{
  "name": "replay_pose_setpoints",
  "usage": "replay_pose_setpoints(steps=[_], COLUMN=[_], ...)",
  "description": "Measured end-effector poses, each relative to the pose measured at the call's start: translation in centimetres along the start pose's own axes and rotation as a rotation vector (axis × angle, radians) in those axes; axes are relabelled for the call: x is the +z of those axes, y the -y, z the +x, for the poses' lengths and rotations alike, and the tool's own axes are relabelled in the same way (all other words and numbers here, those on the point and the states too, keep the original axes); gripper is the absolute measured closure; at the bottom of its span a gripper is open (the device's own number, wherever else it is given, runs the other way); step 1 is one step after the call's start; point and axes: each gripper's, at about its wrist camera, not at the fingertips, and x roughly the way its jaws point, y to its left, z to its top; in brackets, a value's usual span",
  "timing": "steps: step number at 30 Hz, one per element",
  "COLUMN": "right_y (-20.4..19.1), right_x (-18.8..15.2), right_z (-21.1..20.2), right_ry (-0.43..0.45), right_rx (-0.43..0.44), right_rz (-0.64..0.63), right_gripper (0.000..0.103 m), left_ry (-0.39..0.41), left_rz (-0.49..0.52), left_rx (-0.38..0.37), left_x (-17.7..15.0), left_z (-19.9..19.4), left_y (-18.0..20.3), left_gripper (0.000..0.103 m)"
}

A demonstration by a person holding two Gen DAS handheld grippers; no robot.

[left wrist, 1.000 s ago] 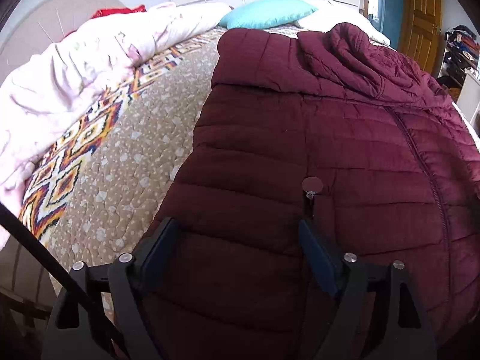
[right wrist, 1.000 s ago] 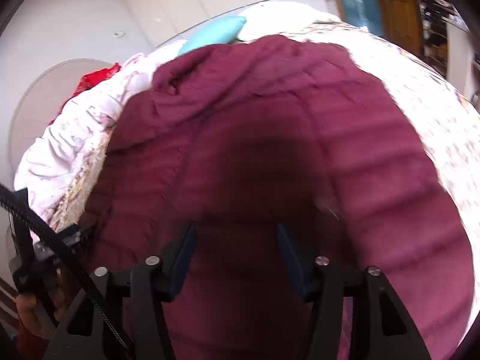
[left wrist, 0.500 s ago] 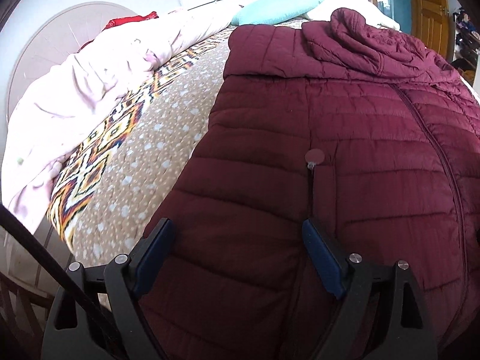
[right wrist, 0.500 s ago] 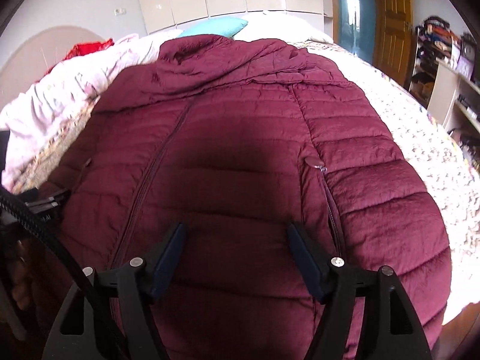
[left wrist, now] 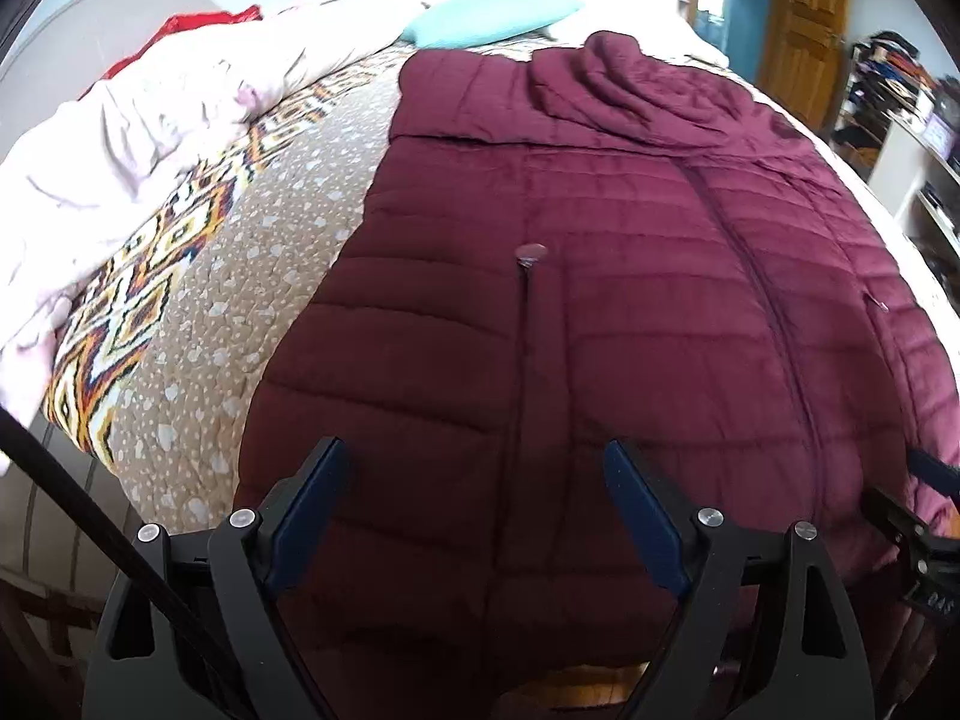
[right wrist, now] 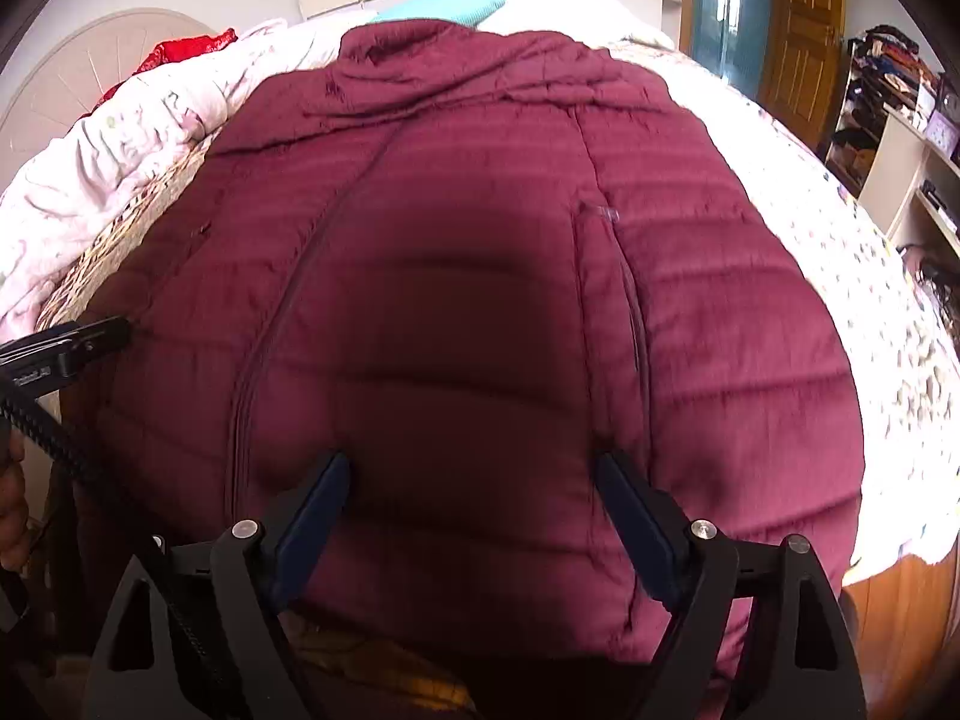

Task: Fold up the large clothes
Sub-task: 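Smooth the opened jacket flat with both open grippers, then grasp the jacket hem with both grippers and lift it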

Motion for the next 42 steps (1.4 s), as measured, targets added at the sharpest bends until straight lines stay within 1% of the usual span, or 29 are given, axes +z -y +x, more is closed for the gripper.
replay_pose_setpoints(steps=[3,5,8,13,17,23,26,31,34,38,40,42], right_y=[0.2,0.5,1.4,2.6,2.8,3.7,4.8,7.5,9.1,11.0,11.5,11.8], right_x=[-1.0,-1.5,-2.3,-2.8,-3.0,-3.0,-3.0,-3.5,-3.9,-4.4,-4.6,-4.9], right_z=[-0.5,-0.8,-1.2,-2.1,-2.8,-4.0,-5.1,-6.3,-6.7,-7.0,-6.9,-6.7], right_ry=[-0.017,-0.026,-0.04,-0.032,-0.018,0.019,0.051,0.073,0.073,0.073,0.066,0.054], right_rx=[-0.019,-0.034,-0.017,0.01,-0.027,-0.037,-0.059,-0.088,-0.109,-0.136,-0.144,-0.154], right_rz=[0.009,0.012,0.052,0.11,0.111,0.127,0.148,0.217,0.258,0.301,0.313,0.318], right_gripper=[0.015,0.015,0.015,0.016,0.016,0.016,0.016,0.016,0.015,0.016,0.015,0.015], left_ry=[0.016,0.031,0.051,0.064,0.061,0.058,0.065,0.06,0.061,0.043,0.028,0.016], left_rz=[0.038,0.045,0.045,0.04,0.031,0.002,-0.022,-0.065,-0.096,-0.173,-0.196,-0.212], left_rx=[-0.004,-0.005,-0.017,-0.03,-0.048,-0.073,-0.062,-0.015,0.012,0.027,0.044,0.042], left_x=[-0.5,-0.7,-0.6,-0.2,-0.2,-0.5,-0.6,-0.7,-0.6,-0.7,-1.0,-1.5], left_z=[-1.2,-1.9,-2.8,-3.6,-3.7,-3.7,-3.8,-3.6,-3.3,-2.7,-2.3,-1.8], left_y=[0.7,0.8,0.8,0.5,0.3,-0.6,-1.9,-4.2,-6.4,-10.4,-12.0,-13.0], left_gripper=[0.017,0.017,0.017,0.017,0.017,0.017,0.017,0.017,0.017,0.017,0.017,0.017])
